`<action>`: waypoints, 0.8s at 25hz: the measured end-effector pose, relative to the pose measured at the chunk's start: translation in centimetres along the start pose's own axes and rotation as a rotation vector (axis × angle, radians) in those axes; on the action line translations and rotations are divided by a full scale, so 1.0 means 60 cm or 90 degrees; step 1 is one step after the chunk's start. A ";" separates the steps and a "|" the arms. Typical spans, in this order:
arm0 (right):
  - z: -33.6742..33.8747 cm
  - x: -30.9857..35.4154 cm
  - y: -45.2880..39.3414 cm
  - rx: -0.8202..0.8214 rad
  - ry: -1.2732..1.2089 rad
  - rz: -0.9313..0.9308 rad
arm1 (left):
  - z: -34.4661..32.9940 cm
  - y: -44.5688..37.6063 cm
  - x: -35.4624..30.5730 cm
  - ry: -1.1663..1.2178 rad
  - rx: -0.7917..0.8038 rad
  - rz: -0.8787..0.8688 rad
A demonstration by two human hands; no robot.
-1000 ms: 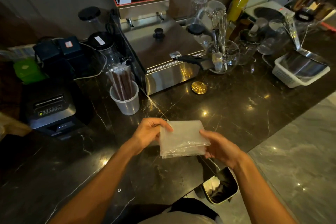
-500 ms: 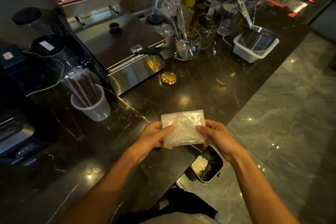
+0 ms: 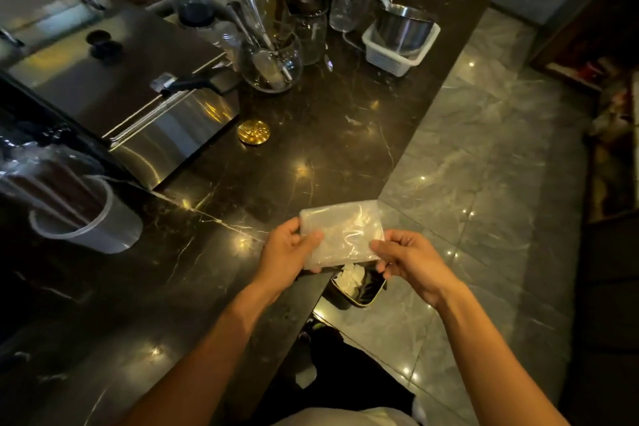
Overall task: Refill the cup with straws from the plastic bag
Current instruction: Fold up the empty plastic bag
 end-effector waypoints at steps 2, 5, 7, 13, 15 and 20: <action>0.018 -0.010 0.003 -0.070 -0.018 0.025 | -0.027 -0.006 -0.002 -0.051 0.001 -0.025; 0.056 -0.023 -0.001 -0.136 -0.067 0.047 | -0.070 -0.020 -0.012 -0.122 0.024 -0.060; 0.085 -0.028 -0.014 -0.164 -0.114 0.055 | -0.099 -0.033 -0.010 -0.111 0.035 -0.033; 0.209 -0.061 -0.075 -0.210 -0.217 -0.011 | -0.225 -0.104 0.048 -0.037 0.053 0.145; 0.262 -0.083 -0.095 -0.237 -0.236 -0.035 | -0.275 -0.137 0.088 -0.021 0.040 0.208; 0.386 -0.168 -0.170 -0.293 -0.214 -0.115 | -0.373 -0.212 0.233 -0.070 0.017 0.298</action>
Point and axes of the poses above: each hand's wrist, its own y-axis away from the middle knuckle, its own z-axis out of the back of the hand, x = y × z, the point moved 5 cm from there along -y, towards the middle knuckle, and after that the axes turned 9 degrees about -z, right-handed, at the moved point
